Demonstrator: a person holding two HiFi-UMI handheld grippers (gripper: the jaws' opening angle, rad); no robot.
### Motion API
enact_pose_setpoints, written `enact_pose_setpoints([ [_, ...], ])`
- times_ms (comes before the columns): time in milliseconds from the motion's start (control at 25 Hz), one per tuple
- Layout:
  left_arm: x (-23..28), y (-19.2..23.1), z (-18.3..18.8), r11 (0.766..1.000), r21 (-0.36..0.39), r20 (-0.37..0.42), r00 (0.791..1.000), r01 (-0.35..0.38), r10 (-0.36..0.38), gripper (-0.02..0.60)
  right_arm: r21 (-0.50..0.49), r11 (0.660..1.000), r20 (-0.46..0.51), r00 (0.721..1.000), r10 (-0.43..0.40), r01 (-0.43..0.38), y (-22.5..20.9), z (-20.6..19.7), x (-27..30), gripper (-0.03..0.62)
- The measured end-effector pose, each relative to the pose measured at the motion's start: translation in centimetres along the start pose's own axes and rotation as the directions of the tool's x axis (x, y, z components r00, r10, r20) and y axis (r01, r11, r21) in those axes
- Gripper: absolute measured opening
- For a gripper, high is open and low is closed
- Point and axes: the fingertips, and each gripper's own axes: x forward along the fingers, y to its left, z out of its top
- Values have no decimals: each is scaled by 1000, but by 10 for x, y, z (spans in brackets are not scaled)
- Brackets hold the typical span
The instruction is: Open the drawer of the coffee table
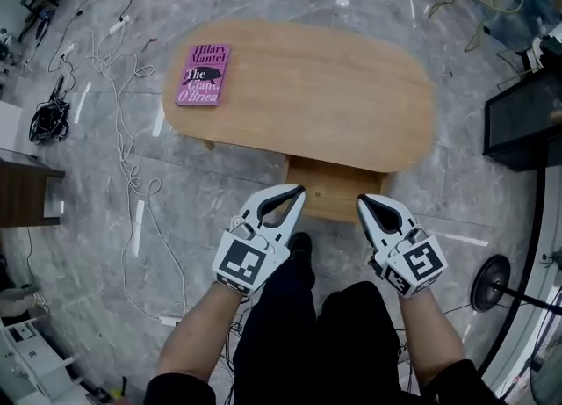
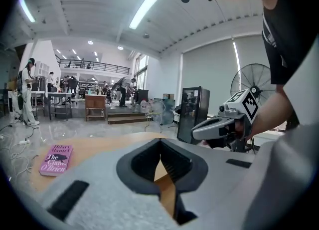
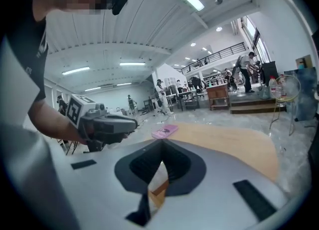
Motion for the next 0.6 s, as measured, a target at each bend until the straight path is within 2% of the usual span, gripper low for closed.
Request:
enact_pose_setpoints([
  [240,-27,23,62,996,-70,24,999,-46,48,2,2,999,24,999,-49,49,-1,71,-8,5],
  [400,-34,37,99,995,-45,30,995,-94,95,2,3,998,36,997,-69,69,-6,117,-20,4],
  [520,-35,46,125,990,-80,36,992,-120,124,2,10,997,44,996,-82,81,-11,142,-27,4],
  [600,-34,44,142,989,-77,48,990,-129,133,2,18,997,56,995,-82,81,-12,156,-33,5],
])
